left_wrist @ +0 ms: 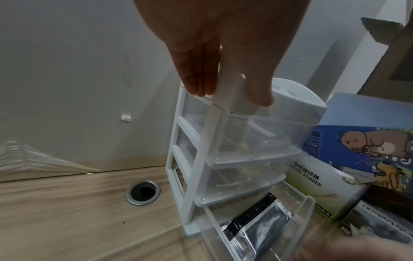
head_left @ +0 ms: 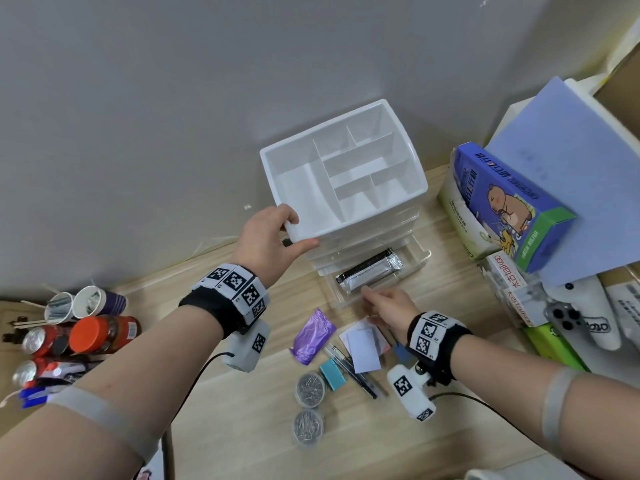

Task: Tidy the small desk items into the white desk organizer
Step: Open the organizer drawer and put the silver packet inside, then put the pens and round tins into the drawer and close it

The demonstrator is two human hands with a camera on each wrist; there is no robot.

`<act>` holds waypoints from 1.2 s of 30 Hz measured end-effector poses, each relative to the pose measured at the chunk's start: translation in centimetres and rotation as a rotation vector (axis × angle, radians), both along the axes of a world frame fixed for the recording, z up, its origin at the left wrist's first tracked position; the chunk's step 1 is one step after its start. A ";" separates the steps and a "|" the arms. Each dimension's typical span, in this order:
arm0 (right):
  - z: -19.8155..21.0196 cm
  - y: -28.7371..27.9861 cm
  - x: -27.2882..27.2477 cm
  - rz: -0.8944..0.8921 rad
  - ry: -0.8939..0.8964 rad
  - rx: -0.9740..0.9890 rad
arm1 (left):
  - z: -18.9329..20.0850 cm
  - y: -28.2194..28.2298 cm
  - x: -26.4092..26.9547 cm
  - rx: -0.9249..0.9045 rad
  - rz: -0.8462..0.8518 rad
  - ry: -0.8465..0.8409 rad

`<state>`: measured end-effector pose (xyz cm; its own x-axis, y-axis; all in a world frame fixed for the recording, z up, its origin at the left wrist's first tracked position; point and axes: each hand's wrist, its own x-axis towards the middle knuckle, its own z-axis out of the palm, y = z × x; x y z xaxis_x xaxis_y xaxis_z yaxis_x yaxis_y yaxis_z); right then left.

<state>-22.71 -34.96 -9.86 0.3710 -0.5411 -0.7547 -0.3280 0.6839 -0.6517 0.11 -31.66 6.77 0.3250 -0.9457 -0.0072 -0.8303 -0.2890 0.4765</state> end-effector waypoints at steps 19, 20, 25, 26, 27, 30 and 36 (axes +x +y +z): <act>0.2 -1.6 4.6 -0.264 -0.002 -0.054 | 0.2 0.5 -1.2 -0.013 -0.049 -0.002; 0.6 -2.1 4.7 -0.248 -0.027 -0.036 | 0.2 0.5 -1.1 -0.020 -0.053 -0.005; 0.8 -2.5 2.1 -0.031 0.019 -0.068 | -0.3 0.7 -1.0 -0.024 -0.067 -0.017; 1.0 -2.4 1.3 0.055 0.084 -0.134 | -0.5 0.8 -1.0 -0.034 -0.072 -0.029; 1.2 -2.1 0.4 0.140 0.130 -0.210 | -0.8 0.9 -1.1 -0.043 -0.075 -0.034; 3.1 0.0 -1.5 0.491 0.187 -0.438 | -1.4 2.2 -1.5 -0.063 -0.088 0.003; 3.5 7.9 -1.8 1.282 0.321 -0.838 | -4.9 9.3 -2.7 0.104 -0.062 0.023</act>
